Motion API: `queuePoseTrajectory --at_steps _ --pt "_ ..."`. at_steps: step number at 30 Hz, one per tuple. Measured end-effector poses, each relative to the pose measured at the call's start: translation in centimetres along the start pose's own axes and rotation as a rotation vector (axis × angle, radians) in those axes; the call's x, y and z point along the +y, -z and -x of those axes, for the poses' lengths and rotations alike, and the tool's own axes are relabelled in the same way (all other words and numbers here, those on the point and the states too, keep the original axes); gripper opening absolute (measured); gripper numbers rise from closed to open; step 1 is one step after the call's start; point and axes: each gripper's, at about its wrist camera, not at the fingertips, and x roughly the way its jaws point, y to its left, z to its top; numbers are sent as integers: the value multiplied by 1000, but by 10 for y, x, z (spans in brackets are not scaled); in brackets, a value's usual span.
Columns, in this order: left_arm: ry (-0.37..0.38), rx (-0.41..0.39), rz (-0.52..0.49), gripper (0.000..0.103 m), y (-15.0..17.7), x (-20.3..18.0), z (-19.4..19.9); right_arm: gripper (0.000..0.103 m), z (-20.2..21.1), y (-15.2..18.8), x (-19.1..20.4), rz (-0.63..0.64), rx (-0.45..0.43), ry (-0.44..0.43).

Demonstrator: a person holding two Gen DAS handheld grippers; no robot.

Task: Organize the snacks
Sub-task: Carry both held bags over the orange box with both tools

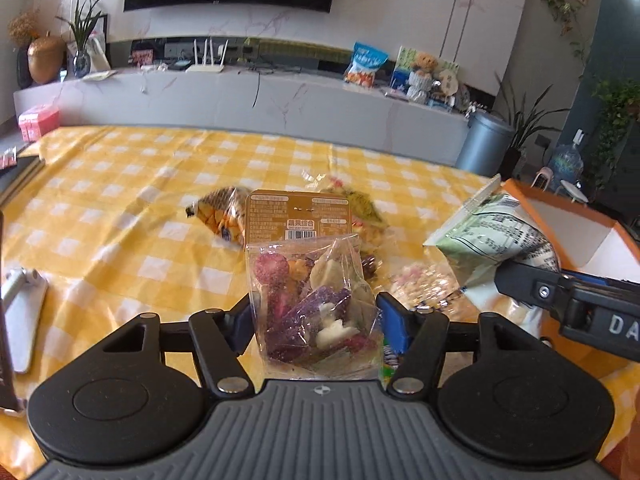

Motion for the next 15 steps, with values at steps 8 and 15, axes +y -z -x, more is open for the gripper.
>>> queuePoseTrajectory --at_steps 8,15 --pt "136 -52 -89 72 -21 -40 49 57 50 -23 -28 -76 -60 5" --pt "269 -70 -181 72 -48 -90 59 57 85 -40 -78 -187 -47 77"
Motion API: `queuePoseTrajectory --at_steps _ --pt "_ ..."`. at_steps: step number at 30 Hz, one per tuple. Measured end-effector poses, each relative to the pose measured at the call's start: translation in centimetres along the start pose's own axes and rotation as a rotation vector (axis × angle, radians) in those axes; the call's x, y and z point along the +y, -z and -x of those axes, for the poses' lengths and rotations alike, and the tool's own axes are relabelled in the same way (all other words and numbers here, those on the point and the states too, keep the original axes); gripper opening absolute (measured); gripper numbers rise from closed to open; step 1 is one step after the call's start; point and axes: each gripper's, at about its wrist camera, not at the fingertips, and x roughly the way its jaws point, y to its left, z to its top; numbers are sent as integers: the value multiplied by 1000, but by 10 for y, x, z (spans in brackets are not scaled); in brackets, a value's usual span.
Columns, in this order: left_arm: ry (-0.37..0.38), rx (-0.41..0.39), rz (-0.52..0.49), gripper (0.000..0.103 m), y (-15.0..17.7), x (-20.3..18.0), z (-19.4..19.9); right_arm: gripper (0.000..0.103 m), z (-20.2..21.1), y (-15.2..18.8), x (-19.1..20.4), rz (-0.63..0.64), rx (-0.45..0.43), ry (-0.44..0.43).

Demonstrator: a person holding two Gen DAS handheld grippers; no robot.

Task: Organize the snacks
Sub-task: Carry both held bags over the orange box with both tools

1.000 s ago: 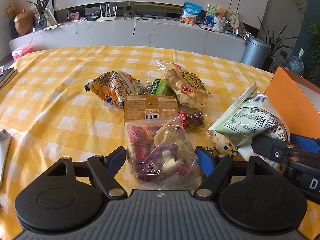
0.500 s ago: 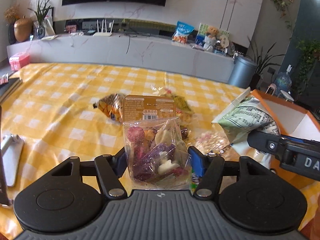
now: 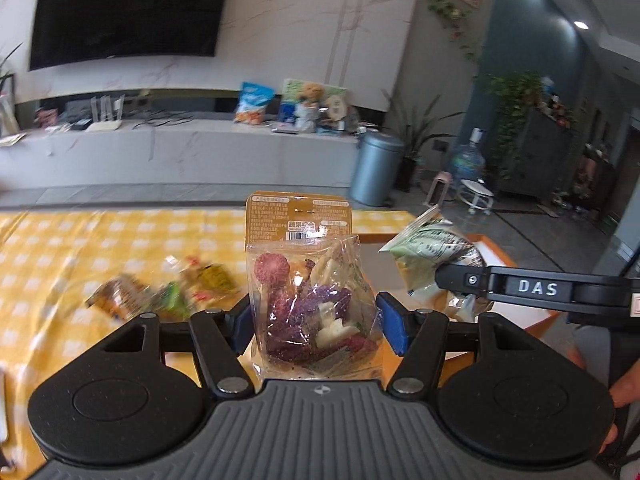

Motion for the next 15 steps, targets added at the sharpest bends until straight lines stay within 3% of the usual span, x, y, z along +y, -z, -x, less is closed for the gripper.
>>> queuePoseTrajectory --at_steps 5,11,12,13,15 --pt "74 25 -93 72 -20 -35 -23 58 14 -13 -27 -13 -16 102" --pt "111 97 -250 72 -30 -78 -57 57 5 -21 -64 -45 53 161" --pt "117 110 -269 72 -31 -83 -63 54 4 -23 -68 -36 70 174" --pt "125 128 -292 72 -30 -88 -68 44 1 -24 -71 -29 84 179" --pt "129 159 -318 72 -28 -96 -80 44 -2 -25 -78 -35 109 186"
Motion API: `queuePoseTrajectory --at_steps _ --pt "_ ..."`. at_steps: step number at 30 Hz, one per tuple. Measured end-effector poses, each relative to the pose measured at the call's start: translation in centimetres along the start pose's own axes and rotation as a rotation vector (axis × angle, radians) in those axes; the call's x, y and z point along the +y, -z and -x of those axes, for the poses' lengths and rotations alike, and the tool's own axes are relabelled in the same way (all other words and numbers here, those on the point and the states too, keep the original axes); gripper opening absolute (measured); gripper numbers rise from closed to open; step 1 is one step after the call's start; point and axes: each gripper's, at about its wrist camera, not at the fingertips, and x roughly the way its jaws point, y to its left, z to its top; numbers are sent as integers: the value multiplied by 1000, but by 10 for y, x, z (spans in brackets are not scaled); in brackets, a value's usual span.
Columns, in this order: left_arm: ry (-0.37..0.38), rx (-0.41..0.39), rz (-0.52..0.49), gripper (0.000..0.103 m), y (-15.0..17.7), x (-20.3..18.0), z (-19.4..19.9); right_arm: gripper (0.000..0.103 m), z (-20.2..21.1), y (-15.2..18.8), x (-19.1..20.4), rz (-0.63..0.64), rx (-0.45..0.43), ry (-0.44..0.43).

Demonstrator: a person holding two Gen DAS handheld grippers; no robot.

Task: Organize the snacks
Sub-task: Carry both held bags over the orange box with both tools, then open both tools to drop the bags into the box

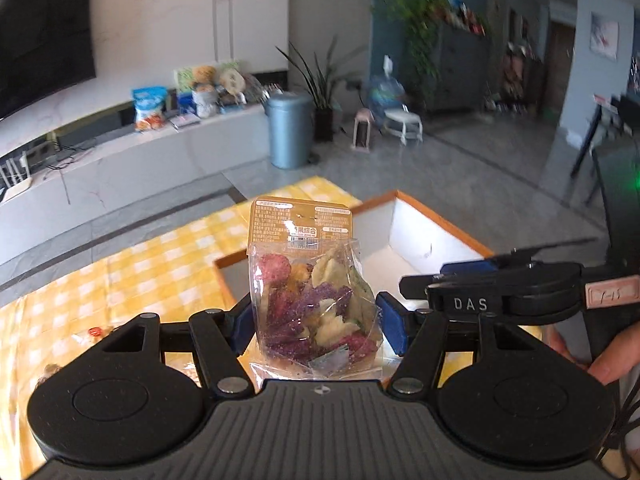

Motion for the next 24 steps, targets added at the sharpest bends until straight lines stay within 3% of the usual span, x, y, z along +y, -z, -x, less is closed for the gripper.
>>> queuePoseTrajectory --at_steps 5,10,24 --pt "13 69 -41 72 5 -9 -30 37 -22 -3 -10 23 74 5" --pt "24 147 -65 71 12 -8 -58 38 -41 1 -14 43 118 14" --pt "64 286 -101 72 19 -12 -96 44 -59 10 -25 57 110 93"
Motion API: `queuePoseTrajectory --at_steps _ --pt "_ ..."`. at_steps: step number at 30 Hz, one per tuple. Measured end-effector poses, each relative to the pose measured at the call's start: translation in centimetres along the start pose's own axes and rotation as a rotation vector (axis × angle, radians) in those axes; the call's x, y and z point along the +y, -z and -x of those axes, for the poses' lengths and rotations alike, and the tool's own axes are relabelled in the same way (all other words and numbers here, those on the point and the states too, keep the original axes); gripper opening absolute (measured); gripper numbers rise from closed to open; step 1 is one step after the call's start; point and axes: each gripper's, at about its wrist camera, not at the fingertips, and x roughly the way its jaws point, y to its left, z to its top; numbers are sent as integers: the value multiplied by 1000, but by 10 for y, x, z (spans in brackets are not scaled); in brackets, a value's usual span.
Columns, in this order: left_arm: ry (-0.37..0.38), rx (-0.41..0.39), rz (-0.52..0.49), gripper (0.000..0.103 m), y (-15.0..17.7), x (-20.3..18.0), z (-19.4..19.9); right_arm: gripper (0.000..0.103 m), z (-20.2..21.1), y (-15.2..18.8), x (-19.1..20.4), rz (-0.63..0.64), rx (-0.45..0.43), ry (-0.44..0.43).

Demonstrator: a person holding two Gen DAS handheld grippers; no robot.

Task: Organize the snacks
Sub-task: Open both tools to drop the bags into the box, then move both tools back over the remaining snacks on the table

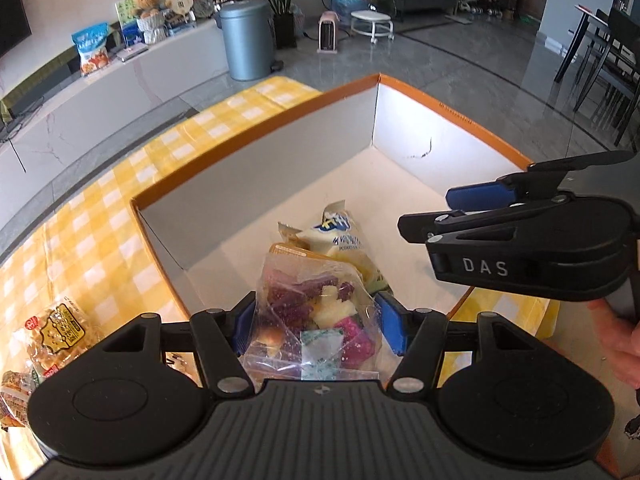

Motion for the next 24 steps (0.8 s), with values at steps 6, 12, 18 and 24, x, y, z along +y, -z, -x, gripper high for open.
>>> queuePoseTrajectory --at_steps 6,12,18,24 --pt "-2 5 9 81 2 0 0 47 2 1 1 12 -2 12" --pt "19 -35 41 90 2 2 12 55 10 1 0 14 -18 22" --pt "28 -151 20 90 10 4 42 68 26 3 2 18 -69 26" --pt "9 -282 51 90 25 17 82 71 46 8 10 8 -154 18"
